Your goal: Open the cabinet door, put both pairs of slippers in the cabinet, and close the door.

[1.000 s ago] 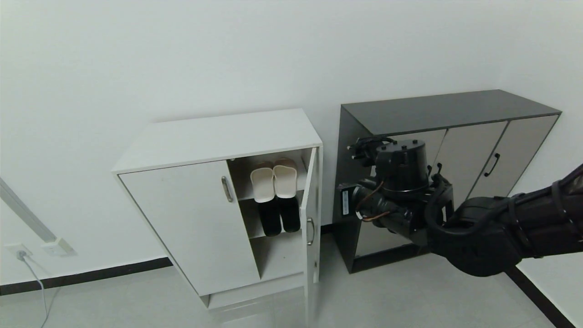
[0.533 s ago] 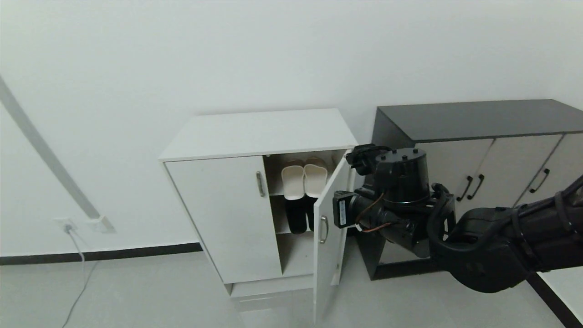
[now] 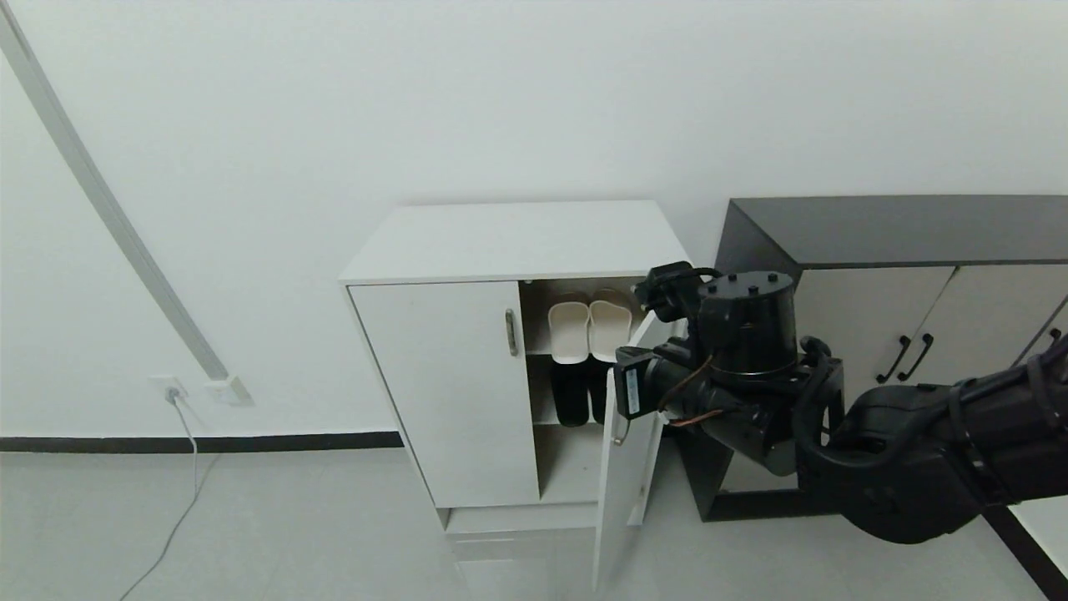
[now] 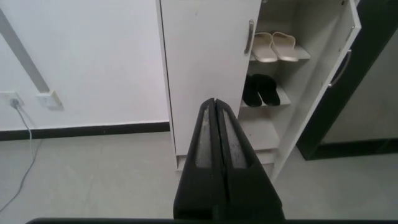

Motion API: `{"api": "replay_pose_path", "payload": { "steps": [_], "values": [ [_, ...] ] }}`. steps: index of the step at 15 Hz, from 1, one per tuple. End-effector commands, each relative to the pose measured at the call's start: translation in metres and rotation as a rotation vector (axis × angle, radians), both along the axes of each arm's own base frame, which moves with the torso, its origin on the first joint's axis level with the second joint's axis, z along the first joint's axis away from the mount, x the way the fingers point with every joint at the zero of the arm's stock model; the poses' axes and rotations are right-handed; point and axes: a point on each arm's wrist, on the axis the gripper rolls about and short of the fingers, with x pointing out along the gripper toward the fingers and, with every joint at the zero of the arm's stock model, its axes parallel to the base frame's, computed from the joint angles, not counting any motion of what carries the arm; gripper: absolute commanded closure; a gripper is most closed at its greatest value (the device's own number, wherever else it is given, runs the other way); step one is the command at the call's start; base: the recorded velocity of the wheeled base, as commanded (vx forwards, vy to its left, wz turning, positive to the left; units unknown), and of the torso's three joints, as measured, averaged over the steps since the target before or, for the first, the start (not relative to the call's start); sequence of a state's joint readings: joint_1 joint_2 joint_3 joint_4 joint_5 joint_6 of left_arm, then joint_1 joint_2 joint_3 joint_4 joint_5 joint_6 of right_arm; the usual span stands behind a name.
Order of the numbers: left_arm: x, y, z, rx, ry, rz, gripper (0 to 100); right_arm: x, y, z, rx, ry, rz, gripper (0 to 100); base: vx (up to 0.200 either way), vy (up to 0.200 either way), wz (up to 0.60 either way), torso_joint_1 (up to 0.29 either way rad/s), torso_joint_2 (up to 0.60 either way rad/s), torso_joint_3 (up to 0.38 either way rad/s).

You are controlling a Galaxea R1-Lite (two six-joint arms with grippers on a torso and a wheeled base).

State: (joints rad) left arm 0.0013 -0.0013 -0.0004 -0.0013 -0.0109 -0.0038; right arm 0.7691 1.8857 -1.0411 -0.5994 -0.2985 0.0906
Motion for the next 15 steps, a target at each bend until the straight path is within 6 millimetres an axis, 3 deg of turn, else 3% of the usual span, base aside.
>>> {"api": "replay_pose_path", "payload": {
  "steps": [1, 6, 11, 15],
  "values": [
    [0.0, 0.0, 0.0, 0.001, 0.001, 0.0, 100, -0.008, -0.012, 0.003, -0.013, -0.005, -0.006, 100, 0.0, 0.0, 0.0, 0.0, 0.0, 0.0],
    [0.0, 0.0, 0.0, 0.002, 0.001, 0.0, 100, -0.026, -0.038, -0.014, -0.075, 0.055, -0.022, 100, 0.16, 0.0, 0.0, -0.004, 0.0, 0.001],
    [0.0, 0.0, 0.0, 0.002, 0.001, -0.001, 100, -0.04, -0.051, -0.045, -0.121, 0.12, -0.017, 100, 0.2, 0.0, 0.0, 0.006, 0.0, 0.001],
    [0.0, 0.0, 0.0, 0.001, 0.0, 0.002, 100, -0.036, -0.046, -0.056, -0.118, 0.126, 0.01, 100, 0.0, 0.0, 0.0, 0.0, 0.0, 0.0]
  ]
}}
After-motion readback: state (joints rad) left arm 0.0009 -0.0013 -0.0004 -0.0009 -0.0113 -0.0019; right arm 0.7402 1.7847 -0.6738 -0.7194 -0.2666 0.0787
